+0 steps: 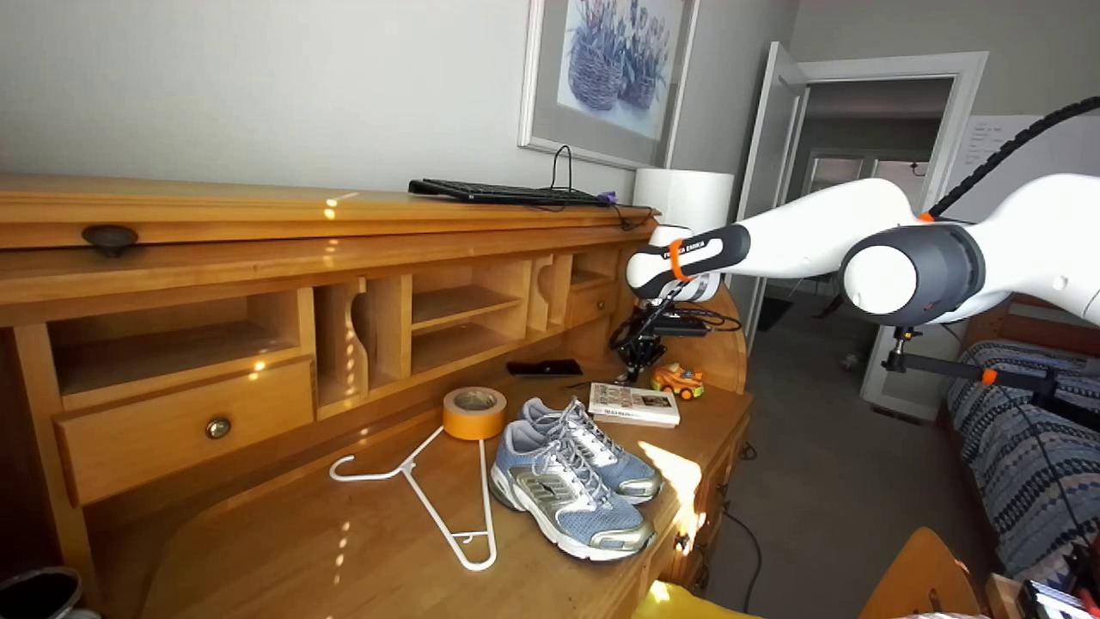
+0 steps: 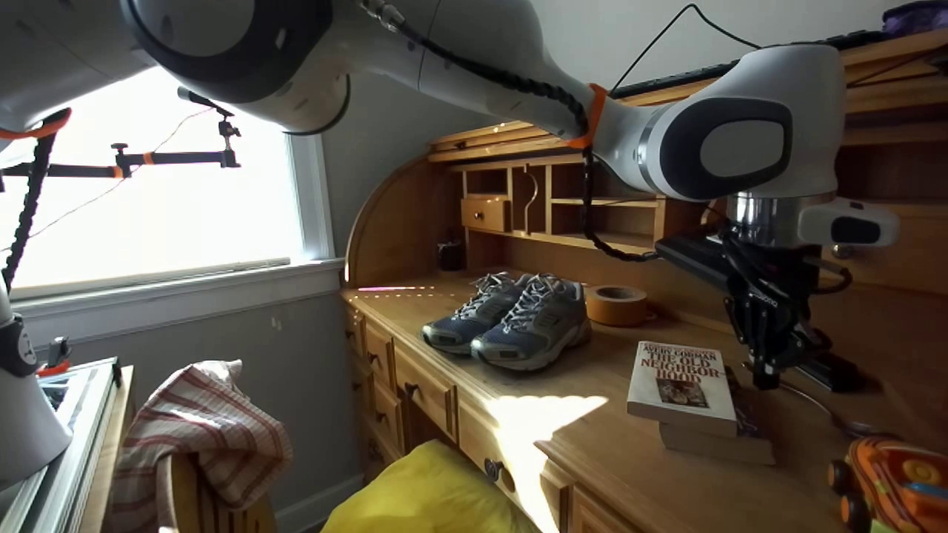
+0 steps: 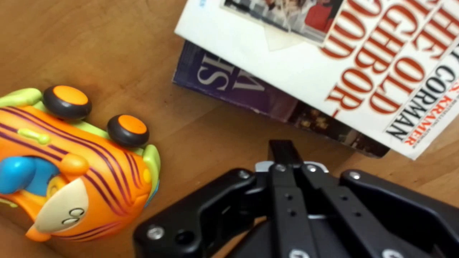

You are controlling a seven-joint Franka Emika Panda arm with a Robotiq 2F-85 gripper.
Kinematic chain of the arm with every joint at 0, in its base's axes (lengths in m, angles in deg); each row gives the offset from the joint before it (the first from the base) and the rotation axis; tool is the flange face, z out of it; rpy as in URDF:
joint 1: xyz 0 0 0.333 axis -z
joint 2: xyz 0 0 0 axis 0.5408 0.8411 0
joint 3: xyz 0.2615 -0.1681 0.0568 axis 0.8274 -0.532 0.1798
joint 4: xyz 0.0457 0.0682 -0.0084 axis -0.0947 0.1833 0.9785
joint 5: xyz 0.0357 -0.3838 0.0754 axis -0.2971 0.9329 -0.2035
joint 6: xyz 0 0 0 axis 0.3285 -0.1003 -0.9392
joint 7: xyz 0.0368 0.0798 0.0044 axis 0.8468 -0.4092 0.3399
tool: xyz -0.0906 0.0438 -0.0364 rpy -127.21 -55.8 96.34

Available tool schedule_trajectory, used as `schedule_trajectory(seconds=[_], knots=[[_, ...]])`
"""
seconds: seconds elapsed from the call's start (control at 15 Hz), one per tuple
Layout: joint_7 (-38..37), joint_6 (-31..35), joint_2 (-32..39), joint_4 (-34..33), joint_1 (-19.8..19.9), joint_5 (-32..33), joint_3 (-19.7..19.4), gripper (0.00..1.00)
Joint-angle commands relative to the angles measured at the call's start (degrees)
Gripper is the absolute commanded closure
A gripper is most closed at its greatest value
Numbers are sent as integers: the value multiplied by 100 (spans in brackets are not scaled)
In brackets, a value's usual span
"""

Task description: Move the sneakers and the books slightly to the left then place the sneaker on the right on the books

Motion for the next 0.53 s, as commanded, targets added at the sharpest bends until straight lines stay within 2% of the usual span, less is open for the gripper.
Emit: schedule_trajectory(seconds=[0.0,0.47], knots=[[-349,123,302,-311,-47,63,-155,100],[-1439,-407,473,-368,-101,17,-330,100]])
